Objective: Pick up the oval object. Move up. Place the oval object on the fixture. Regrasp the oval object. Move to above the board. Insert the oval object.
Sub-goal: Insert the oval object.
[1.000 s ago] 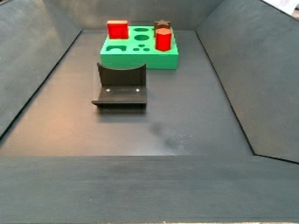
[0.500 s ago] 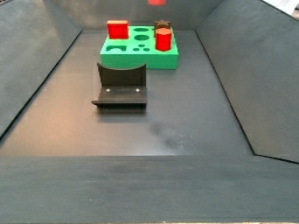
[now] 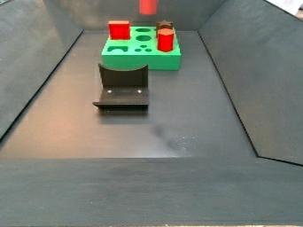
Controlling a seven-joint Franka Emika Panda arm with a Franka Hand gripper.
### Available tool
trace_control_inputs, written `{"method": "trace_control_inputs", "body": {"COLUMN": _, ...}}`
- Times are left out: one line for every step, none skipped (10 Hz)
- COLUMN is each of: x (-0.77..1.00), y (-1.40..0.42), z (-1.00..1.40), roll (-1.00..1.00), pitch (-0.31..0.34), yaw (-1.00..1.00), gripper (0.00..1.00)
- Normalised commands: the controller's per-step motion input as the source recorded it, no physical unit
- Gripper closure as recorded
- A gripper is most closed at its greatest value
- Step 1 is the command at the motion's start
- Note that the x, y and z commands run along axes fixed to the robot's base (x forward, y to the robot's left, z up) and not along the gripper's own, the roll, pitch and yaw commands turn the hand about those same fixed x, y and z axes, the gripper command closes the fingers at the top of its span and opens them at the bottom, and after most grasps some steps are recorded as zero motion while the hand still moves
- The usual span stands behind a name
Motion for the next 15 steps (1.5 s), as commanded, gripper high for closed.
{"method": "trace_control_inputs", "body": {"x": 0.46, "y": -0.14, "z": -0.37, "roll": 0.0, "pitch": 0.0, "yaw": -0.19, "gripper": 1.0}}
{"method": "trace_control_inputs", "body": {"x": 0.36, "y": -0.06, "z": -0.34, "roll": 0.0, "pitch": 0.0, "yaw": -0.17, "gripper": 1.0}}
{"method": "trace_control_inputs", "body": {"x": 0.2, "y": -0.13, "z": -0.39, "roll": 0.01, "pitch": 0.0, "yaw": -0.17, "gripper": 1.0}}
{"method": "trace_control_inputs", "body": {"x": 0.15, "y": -0.01, "z": -0.15, "roll": 0.0, "pitch": 0.059, "yaw": -0.15, "gripper": 1.0}}
{"method": "trace_control_inputs", "body": {"x": 0.0, "y": 0.0, "z": -0.04, "roll": 0.0, "pitch": 0.0, "yaw": 0.0, "gripper": 1.0}}
{"method": "trace_control_inputs", "body": {"x": 0.0, "y": -0.04, "z": -0.26, "roll": 0.0, "pitch": 0.0, "yaw": -0.03, "gripper": 1.0}}
{"method": "trace_control_inputs", "body": {"x": 0.0, "y": -0.13, "z": -0.41, "roll": 0.0, "pitch": -0.051, "yaw": -0.06, "gripper": 1.0}}
{"method": "trace_control_inputs", "body": {"x": 0.0, "y": -0.12, "z": -0.39, "roll": -0.01, "pitch": -0.086, "yaw": -0.06, "gripper": 1.0}}
{"method": "trace_control_inputs", "body": {"x": 0.0, "y": -0.13, "z": -0.32, "roll": -0.02, "pitch": -0.074, "yaw": -0.04, "gripper": 1.0}}
{"method": "trace_control_inputs", "body": {"x": 0.03, "y": -0.04, "z": -0.23, "roll": 0.0, "pitch": -0.02, "yaw": -0.01, "gripper": 1.0}}
{"method": "trace_control_inputs", "body": {"x": 0.0, "y": 0.0, "z": -0.19, "roll": 0.0, "pitch": 0.003, "yaw": 0.0, "gripper": 1.0}}
{"method": "trace_control_inputs", "body": {"x": 0.0, "y": 0.0, "z": -0.29, "roll": 0.02, "pitch": 0.026, "yaw": 0.0, "gripper": 1.0}}
{"method": "trace_control_inputs", "body": {"x": 0.0, "y": 0.0, "z": -0.36, "roll": 0.05, "pitch": 0.03, "yaw": 0.0, "gripper": 1.0}}
{"method": "trace_control_inputs", "body": {"x": 0.14, "y": -0.06, "z": -0.42, "roll": 0.05, "pitch": 0.036, "yaw": 0.0, "gripper": 1.0}}
{"method": "trace_control_inputs", "body": {"x": 0.22, "y": -0.16, "z": -0.4, "roll": 0.1, "pitch": 0.071, "yaw": 0.0, "gripper": 1.0}}
